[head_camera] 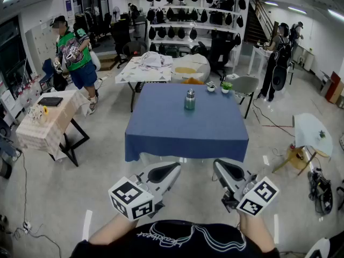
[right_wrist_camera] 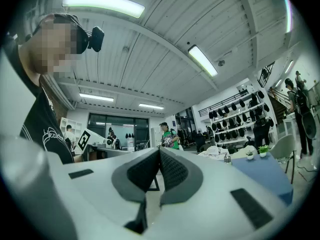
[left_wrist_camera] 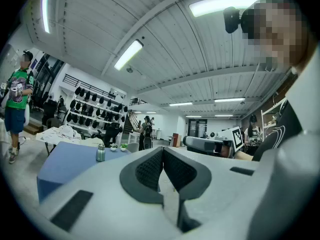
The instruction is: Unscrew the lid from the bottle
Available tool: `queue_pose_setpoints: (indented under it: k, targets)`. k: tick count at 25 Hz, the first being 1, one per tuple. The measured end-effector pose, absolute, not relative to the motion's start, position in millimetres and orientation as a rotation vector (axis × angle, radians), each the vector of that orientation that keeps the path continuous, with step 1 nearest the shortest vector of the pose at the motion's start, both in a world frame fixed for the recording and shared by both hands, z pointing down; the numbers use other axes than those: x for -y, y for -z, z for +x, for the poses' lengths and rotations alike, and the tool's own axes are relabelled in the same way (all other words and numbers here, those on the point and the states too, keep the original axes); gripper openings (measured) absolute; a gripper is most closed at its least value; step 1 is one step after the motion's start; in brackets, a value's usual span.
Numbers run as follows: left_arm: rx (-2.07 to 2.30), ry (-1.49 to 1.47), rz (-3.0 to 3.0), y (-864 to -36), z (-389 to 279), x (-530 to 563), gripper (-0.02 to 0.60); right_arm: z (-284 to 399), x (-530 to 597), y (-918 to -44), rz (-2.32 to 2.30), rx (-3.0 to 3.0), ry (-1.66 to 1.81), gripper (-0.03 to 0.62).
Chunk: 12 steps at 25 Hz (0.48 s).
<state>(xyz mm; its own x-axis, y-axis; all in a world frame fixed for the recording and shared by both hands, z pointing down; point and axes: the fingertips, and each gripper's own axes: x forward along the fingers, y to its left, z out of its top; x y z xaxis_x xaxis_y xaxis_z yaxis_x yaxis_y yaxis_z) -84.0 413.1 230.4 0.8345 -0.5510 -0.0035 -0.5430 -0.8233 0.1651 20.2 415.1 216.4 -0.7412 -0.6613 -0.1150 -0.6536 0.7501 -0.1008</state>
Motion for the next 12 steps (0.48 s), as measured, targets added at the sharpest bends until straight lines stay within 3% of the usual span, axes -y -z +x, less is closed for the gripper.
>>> queue_pose_setpoints:
  k: [12]
  targets:
    - [0.837, 0.041, 2.877, -226.5, -60.3, -413.0, 0.006, 48.7, -416.3, -215.6, -1.108, -2.752, 0.098, 0.005]
